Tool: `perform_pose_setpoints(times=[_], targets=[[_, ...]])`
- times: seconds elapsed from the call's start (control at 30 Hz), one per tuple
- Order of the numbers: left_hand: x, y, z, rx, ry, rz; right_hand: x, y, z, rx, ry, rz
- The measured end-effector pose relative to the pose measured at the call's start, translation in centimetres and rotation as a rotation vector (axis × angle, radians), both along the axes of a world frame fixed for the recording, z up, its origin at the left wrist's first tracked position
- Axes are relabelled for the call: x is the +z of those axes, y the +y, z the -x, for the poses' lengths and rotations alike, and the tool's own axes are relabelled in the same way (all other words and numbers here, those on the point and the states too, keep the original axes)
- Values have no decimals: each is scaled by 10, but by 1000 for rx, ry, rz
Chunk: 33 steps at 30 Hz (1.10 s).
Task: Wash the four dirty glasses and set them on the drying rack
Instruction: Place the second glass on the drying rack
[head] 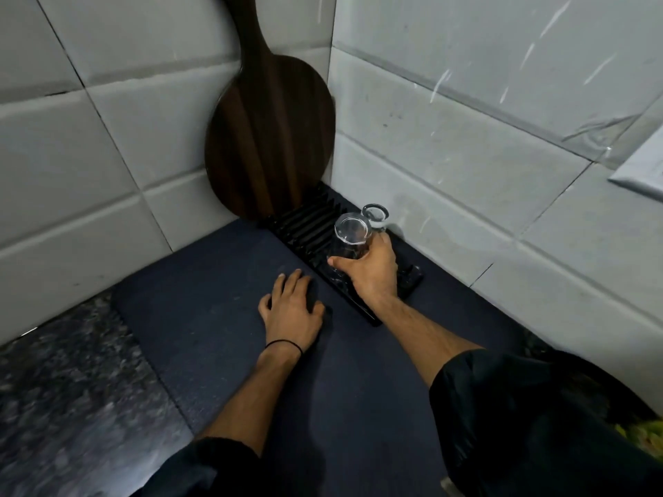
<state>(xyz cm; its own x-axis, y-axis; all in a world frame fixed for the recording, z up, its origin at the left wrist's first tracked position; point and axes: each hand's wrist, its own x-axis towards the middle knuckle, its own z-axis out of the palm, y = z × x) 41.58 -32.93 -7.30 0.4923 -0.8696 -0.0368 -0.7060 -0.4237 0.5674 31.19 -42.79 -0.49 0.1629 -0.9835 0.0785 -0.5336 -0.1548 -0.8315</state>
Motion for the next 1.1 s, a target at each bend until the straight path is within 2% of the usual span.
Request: perform_pose_setpoints(times=[0.2, 0.5, 0.67, 0.8, 0.9, 1.1], targets=[[-5, 1, 0, 14, 5, 36, -5, 2, -11, -52, 107, 11], [-4, 4, -1, -6, 16, 26, -8, 6, -14, -123, 115, -32], [6, 6, -5, -50, 45, -31, -5, 7, -8, -65, 213, -33], [23, 10, -2, -32, 170, 73, 3, 12, 16, -1, 267, -24], [42, 21, 14, -33, 254, 153, 14, 25, 47, 22, 210, -59], [63, 58, 76, -92, 349, 188, 40, 81, 130, 50, 56, -148]])
